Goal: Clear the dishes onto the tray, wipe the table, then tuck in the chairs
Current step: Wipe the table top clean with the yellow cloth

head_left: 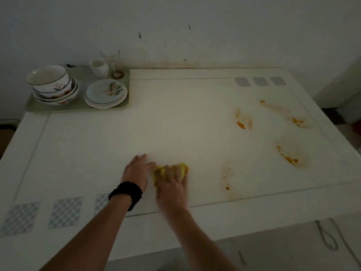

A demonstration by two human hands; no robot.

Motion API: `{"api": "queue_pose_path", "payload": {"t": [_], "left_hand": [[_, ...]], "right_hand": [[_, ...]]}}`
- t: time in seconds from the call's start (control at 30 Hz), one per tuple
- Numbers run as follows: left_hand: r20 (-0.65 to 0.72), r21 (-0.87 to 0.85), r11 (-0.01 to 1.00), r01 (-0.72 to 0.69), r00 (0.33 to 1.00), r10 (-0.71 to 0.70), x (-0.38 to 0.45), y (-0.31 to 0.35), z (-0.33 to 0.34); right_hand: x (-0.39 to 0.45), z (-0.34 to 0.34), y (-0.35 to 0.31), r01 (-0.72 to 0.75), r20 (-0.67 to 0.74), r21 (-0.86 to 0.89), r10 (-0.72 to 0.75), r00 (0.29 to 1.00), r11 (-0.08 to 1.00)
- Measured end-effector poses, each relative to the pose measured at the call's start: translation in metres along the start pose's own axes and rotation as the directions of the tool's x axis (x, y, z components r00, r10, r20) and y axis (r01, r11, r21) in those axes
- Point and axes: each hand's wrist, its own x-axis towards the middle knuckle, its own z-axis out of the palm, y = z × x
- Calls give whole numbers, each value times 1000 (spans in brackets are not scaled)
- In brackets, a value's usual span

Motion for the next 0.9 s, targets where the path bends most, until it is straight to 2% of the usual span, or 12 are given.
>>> {"api": "queue_pose_path", "payload": {"t": [0.1,0.2,0.3,0.4,0.53,0.6,0.67,0.77,0.9], "left_hand": [[51,-23,999,-22,998,23,-2,-6,-5],[15,-57,998,24,1000,-23,-13,-2,2],[-15,-105,992,72,997,-74,-27,7,14],[-1,-67,996,66,998,-67,-46,17,22],[65,101,993,61,996,-68,-83,38,38],[91,152,986,73,992,-88,-101,47,46],[89,193,978,78,991,-97,-119,52,54],[84,221,968,118,987,-139,-146,56,60],[75,228,961,159,981,-180,-172,61,67]], "right_hand": [[-22,2,-9,216,19,5,-216,976,976],[-35,-1,26,263,-19,-3,-264,964,965],[-44,-7,70,185,-107,4,-183,977,983],[-51,-12,99,4,-163,-20,-7,987,1000],[-64,-11,89,-208,-163,-28,201,966,978],[-71,-6,72,-249,-131,-12,245,961,968],[-84,1,58,-191,-121,-6,189,975,982],[-112,10,51,32,-103,-12,-33,994,999],[-124,4,80,308,-91,0,-307,947,951]]}}
